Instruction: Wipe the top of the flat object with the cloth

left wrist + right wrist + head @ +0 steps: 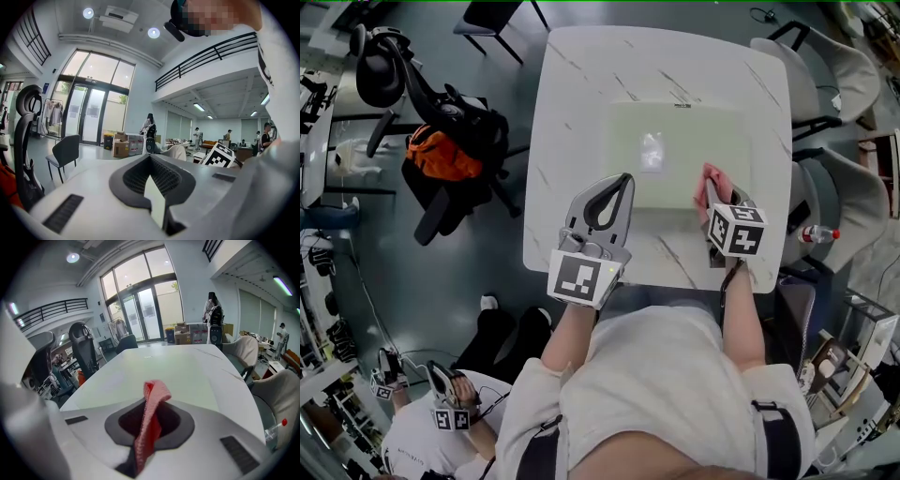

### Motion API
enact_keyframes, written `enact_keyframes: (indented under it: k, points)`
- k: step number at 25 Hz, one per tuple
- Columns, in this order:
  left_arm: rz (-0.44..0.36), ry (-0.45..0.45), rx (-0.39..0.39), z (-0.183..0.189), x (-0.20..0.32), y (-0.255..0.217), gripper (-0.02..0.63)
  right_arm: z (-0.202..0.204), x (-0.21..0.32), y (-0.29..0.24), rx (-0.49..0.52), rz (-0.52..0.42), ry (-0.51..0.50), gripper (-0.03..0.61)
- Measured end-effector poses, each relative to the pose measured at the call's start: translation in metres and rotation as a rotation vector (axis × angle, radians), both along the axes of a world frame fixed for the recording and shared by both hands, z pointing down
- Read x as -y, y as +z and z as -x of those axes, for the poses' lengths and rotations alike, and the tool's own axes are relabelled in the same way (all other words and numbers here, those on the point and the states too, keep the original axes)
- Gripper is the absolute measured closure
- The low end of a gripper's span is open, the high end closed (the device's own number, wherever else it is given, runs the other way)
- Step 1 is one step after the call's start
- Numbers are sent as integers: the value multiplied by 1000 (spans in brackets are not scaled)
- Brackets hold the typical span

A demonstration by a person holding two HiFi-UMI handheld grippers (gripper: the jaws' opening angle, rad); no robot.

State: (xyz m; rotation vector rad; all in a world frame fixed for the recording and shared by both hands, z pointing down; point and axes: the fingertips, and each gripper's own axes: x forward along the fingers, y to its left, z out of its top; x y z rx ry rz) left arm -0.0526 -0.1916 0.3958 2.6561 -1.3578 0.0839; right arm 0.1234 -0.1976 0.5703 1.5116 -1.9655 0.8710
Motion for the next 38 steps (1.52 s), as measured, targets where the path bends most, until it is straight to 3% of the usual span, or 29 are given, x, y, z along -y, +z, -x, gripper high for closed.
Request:
enact_keyframes:
  k: [12,38]
  points:
    - [-1,-50,12,17,-10,-1,606,69,0,-2,57,-3,-106,543]
    - [-4,-175,20,70,-38,-2,606,196,-12,-2,72,-10,-305,543]
